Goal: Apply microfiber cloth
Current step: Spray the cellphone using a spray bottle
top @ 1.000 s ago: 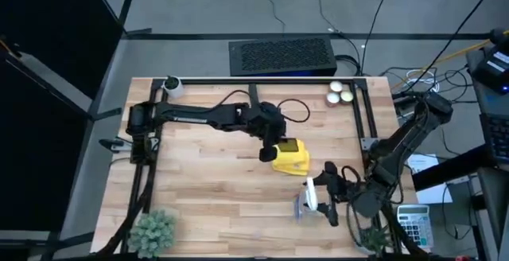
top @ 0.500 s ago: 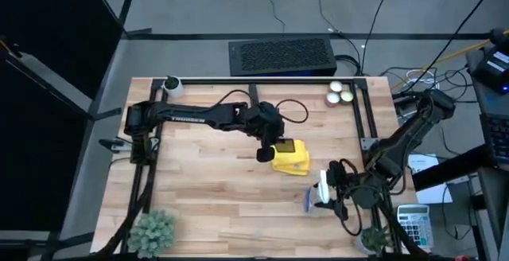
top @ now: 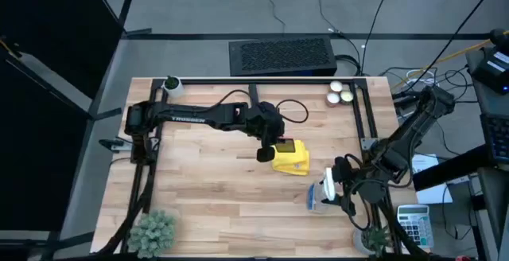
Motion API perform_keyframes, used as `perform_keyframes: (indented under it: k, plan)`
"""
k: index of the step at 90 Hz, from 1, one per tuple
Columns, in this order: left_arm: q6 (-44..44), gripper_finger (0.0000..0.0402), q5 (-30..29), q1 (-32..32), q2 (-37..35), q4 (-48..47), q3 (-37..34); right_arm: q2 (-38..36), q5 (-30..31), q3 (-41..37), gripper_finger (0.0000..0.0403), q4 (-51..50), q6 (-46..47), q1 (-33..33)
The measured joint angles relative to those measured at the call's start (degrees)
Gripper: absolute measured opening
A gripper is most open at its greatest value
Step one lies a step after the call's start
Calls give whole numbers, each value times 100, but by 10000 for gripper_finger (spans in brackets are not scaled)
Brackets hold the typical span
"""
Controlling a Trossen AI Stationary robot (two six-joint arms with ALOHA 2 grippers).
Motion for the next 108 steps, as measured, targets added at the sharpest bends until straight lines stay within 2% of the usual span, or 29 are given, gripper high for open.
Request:
perform_keyframes:
  k: [13, 21, 44, 63, 71, 77, 86, 96, 108]
  plan:
    - [0, 18, 6, 0, 0, 1, 0, -237, -749, 4, 295, -20, 472, 4]
    - [0, 18, 7, 0, 0, 10, 0, -421, -855, 4, 295, -153, 567, 8]
    - [0, 18, 9, 0, 0, 27, 0, -435, -215, 25, 295, -863, 291, -13]
    - [17, 18, 9, 0, 0, 18, 0, -557, -407, 7, 295, -783, 262, -9]
    - [96, 18, 9, 0, 0, 18, 2, -652, -680, 4, 295, -608, 260, -11]
    - [98, 18, 9, 0, 0, 18, 2, -713, -743, 112, 295, -874, 391, -50]
    - [99, 18, 9, 0, 0, 18, 2, -754, -384, 194, 295, -1094, 457, -175]
    - [98, 18, 9, 0, 0, 18, 2, -748, 82, 198, 295, -1056, 125, -391]
    - [98, 18, 9, 0, 0, 18, 2, -750, 80, 201, 295, -1031, -353, -626]
